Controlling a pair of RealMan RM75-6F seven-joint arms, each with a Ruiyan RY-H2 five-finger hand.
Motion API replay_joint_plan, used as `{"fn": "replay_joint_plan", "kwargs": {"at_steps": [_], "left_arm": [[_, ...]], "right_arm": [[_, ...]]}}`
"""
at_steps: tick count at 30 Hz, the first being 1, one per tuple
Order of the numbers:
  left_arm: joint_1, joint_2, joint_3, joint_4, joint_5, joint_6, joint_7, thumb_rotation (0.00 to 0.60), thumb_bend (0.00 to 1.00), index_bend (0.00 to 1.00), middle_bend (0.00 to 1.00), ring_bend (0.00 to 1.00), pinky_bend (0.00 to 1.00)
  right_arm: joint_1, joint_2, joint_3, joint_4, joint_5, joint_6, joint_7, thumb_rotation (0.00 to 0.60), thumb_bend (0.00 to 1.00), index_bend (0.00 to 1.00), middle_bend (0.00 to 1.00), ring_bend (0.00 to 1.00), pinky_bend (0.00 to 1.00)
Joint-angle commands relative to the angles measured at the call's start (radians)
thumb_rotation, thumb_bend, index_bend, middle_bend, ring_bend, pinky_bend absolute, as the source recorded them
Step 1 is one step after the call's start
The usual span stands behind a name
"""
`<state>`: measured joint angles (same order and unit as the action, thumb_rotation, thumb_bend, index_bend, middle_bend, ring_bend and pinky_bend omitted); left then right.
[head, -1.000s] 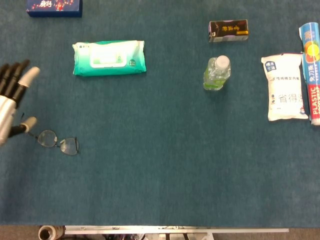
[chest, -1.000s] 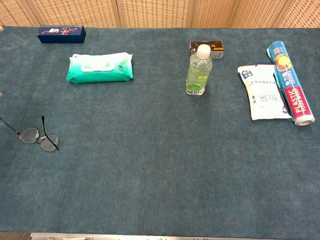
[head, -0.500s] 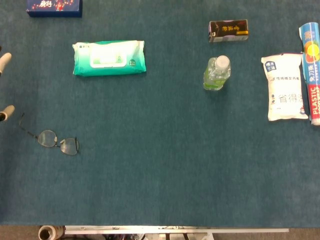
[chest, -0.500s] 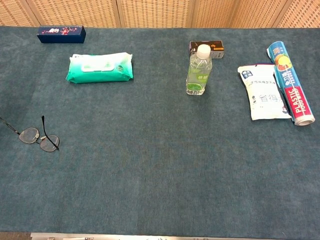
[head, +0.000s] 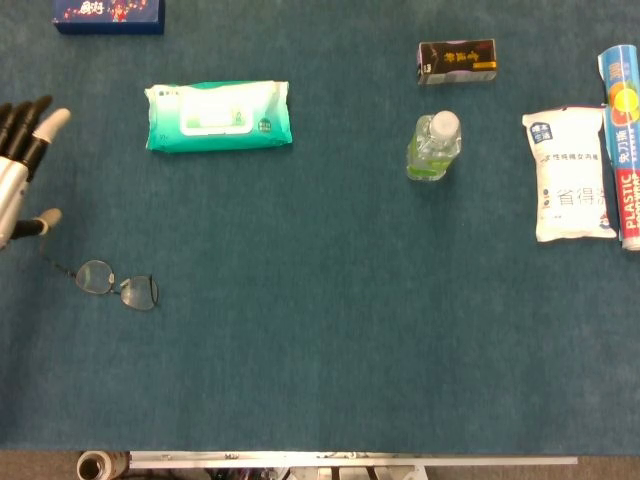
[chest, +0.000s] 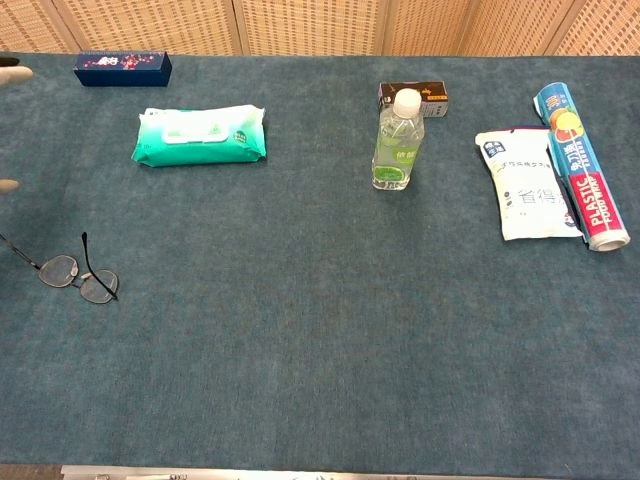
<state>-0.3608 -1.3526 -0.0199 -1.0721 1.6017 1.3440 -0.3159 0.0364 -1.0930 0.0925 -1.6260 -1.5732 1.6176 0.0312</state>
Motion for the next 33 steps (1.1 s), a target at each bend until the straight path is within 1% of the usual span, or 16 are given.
{"fn": "replay_joint_plan", "kwargs": {"at_steps": [1, 10, 15, 22, 33], "left_arm": [[0.004, 0.0, 0.012, -0.007, 0.015, 0.013, 0.014, 0.6, 0.0, 0.0, 0.0, 0.0, 0.03], [0.018, 0.031, 0.042, -0.097, 0.055, 0.05, 0.083, 0.6, 0.0, 0.0, 0.0, 0.0, 0.03], [0.024, 0.033, 0.062, -0.138, 0.079, 0.059, 0.11, 0.6, 0.0, 0.0, 0.0, 0.0, 0.03], [0.027, 0.013, 0.084, -0.153, 0.1, 0.055, 0.124, 0.6, 0.0, 0.0, 0.0, 0.0, 0.03], [0.017, -0.04, 0.111, -0.147, 0.121, 0.021, 0.136, 0.6, 0.0, 0.0, 0.0, 0.0, 0.03]], "right_arm": [[0.0, 0.001, 0.0, 0.0, 0.0, 0.001, 0.002, 0.6, 0.01, 0.14, 0.2, 0.17, 0.33], [0.001, -0.002, -0.002, 0.0, -0.002, -0.002, -0.002, 0.6, 0.01, 0.14, 0.2, 0.17, 0.33], [0.001, -0.002, -0.001, 0.0, -0.003, -0.001, -0.001, 0.6, 0.01, 0.14, 0.2, 0.17, 0.33], [-0.001, 0.001, -0.001, -0.002, -0.004, 0.003, 0.004, 0.6, 0.01, 0.14, 0.2, 0.17, 0.33], [-0.004, 0.004, -0.001, -0.004, -0.008, 0.01, 0.008, 0.6, 0.01, 0.14, 0.2, 0.17, 0.33]]}}
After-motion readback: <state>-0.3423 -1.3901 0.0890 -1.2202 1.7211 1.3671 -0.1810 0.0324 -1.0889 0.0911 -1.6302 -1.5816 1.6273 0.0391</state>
